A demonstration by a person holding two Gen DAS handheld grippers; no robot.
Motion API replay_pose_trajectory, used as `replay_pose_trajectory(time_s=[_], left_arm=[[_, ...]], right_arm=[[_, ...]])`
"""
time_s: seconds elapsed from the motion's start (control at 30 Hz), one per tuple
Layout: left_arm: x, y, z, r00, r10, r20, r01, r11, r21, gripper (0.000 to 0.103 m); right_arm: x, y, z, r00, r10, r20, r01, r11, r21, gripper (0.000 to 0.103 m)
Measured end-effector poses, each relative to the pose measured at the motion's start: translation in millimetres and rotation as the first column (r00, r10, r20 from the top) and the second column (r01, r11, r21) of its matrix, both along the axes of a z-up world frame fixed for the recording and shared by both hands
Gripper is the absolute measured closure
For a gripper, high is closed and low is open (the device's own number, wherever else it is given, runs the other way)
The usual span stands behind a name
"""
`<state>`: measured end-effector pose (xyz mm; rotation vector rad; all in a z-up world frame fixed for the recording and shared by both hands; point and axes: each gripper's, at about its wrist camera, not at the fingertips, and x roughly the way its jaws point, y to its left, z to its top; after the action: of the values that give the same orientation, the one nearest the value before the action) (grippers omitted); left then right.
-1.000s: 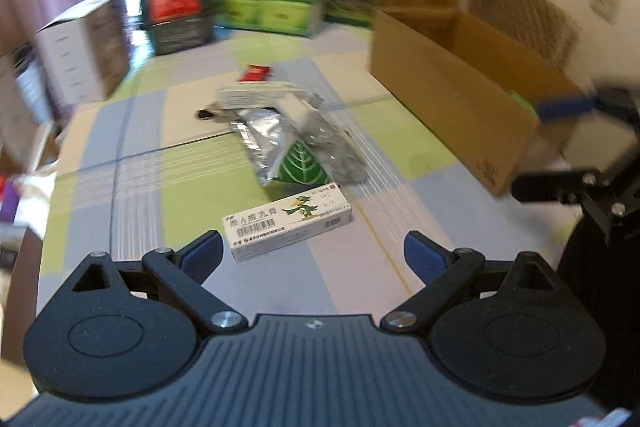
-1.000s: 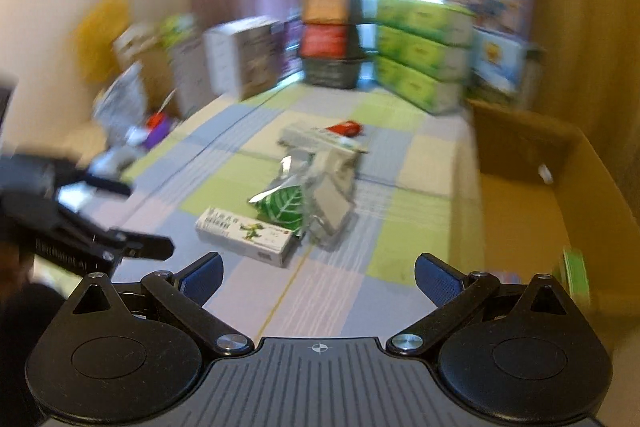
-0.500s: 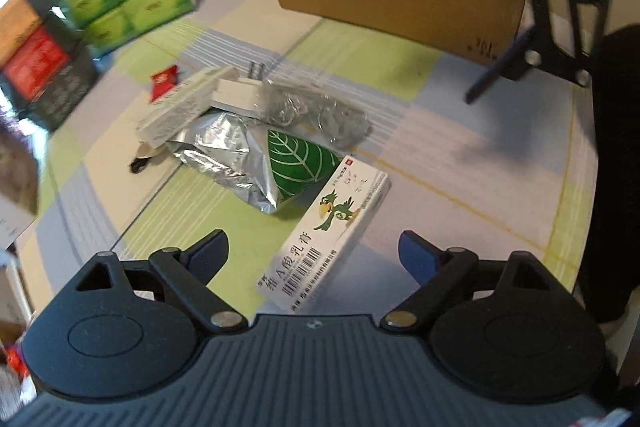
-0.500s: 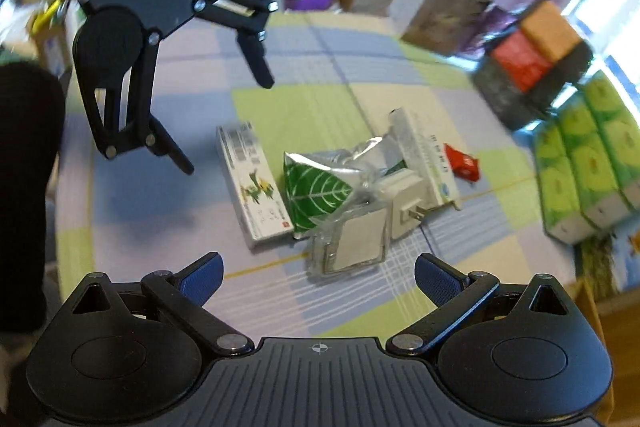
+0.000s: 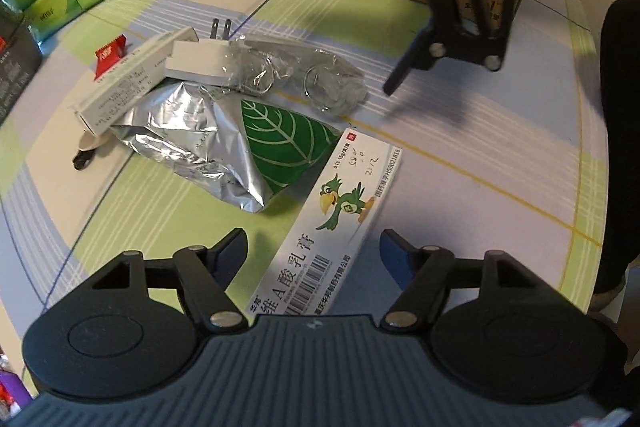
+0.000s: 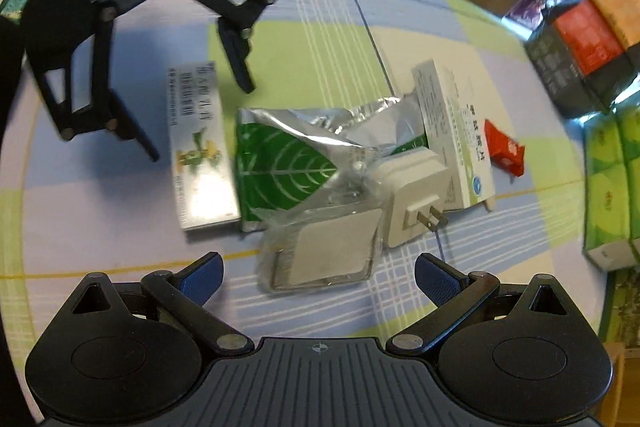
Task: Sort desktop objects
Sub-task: 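Grasp the white parrot ointment box with the left tool while the right tool grasps the clear tray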
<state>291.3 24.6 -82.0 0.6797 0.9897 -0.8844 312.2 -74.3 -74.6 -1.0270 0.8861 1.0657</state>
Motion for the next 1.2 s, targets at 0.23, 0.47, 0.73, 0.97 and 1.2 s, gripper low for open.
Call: replay_pose_trajectory(time_s=[0.23,0.47,0.73,0.97,1.2], left_arm=[[3.8,3.1,-9.9,1.000,0.018,-0.010,-0.019,0.999,-0.046,0.047],[2.1,4.7,-11.7,0.999,0.041,-0.013,-0.041,0.997,-0.069,0.048],[-6.4,0.2,-10.0,0.991,0.109,-0.081,-0.114,0.991,-0.070,0.060],[-24.8,-10.7,-9.1,0.986,0.141,-0.089,-0.144,0.989,-0.034,0.067],[-32.7,-16.7,-7.1,0.950,0.296,-0.096,-0.301,0.952,-0.047,0.070]], right_arm=[[15.8,9.9,-15.4,1.000,0.007,-0.023,-0.008,1.000,-0.020,0.005],[23.8,13.7,-24.2,0.998,-0.015,-0.065,0.013,1.000,-0.021,0.028],[16.0,10.5,-16.4,0.982,-0.163,-0.097,0.158,0.986,-0.056,0.036],[-5.5,-9.9,10.5,0.929,-0.358,-0.094,0.359,0.933,-0.006,0.036],[-39.2,-27.4,32.6,0.877,-0.469,-0.104,0.476,0.877,0.061,0.036]])
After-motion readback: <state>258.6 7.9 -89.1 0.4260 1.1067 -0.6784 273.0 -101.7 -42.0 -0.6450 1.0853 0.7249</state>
